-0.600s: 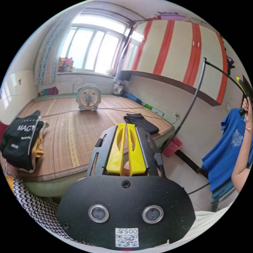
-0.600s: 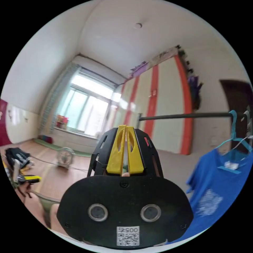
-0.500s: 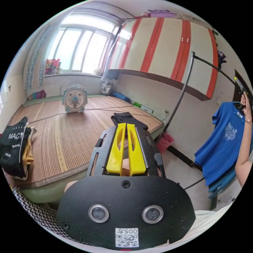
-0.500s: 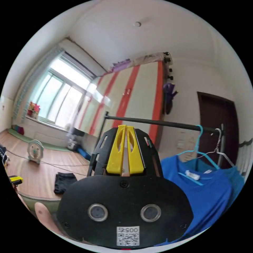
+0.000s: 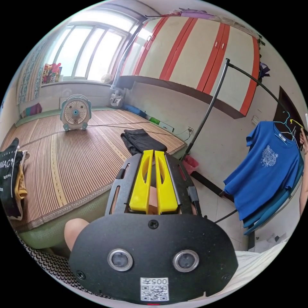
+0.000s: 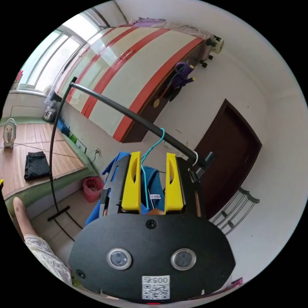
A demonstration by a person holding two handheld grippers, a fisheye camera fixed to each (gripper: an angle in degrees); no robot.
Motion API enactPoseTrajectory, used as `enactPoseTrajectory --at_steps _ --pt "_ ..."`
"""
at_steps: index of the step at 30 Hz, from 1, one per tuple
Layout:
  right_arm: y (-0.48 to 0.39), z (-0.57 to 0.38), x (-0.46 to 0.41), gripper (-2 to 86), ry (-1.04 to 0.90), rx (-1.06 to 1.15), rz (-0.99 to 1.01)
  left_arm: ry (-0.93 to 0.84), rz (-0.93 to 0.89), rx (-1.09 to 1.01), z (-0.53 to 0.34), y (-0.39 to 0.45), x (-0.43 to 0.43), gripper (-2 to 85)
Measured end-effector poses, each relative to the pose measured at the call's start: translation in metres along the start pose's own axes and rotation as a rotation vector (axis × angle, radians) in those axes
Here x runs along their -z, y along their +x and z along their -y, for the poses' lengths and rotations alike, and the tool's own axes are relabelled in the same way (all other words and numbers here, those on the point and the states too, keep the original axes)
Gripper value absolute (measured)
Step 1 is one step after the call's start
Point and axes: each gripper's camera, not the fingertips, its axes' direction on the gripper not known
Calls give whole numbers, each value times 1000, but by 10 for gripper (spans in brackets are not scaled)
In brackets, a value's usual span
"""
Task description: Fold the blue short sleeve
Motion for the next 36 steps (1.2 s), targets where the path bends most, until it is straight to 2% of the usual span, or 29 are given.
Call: enactPoseTrajectory --at_steps 5,7,9,12,16,21,26,31,36 --pt "-38 23 -61 87 -164 123 -25 3 26 -18 -1 0 6 6" --pt "-54 32 -86 69 -231 160 -73 1 31 -17 -3 -1 8 4" --pt "-71 40 -110 14 -294 179 -122 2 37 -14 -6 -2 11 1" --pt "-86 49 -112 -2 -286 192 -171 6 41 12 -11 -9 18 -3" --pt "-96 58 -100 -5 -258 186 -121 29 44 51 -16 -20 28 -6" --pt "-111 70 -67 -7 -160 163 -190 13 47 51 -18 -22 29 -7" --pt "-141 67 -14 -7 -40 165 -172 8 42 50 -24 -22 31 -7" --pt "-189 59 56 -9 108 192 -51 1 53 42 -27 -22 37 -7" --pt "-269 37 128 -10 305 263 174 22 55 26 -30 -20 53 -7"
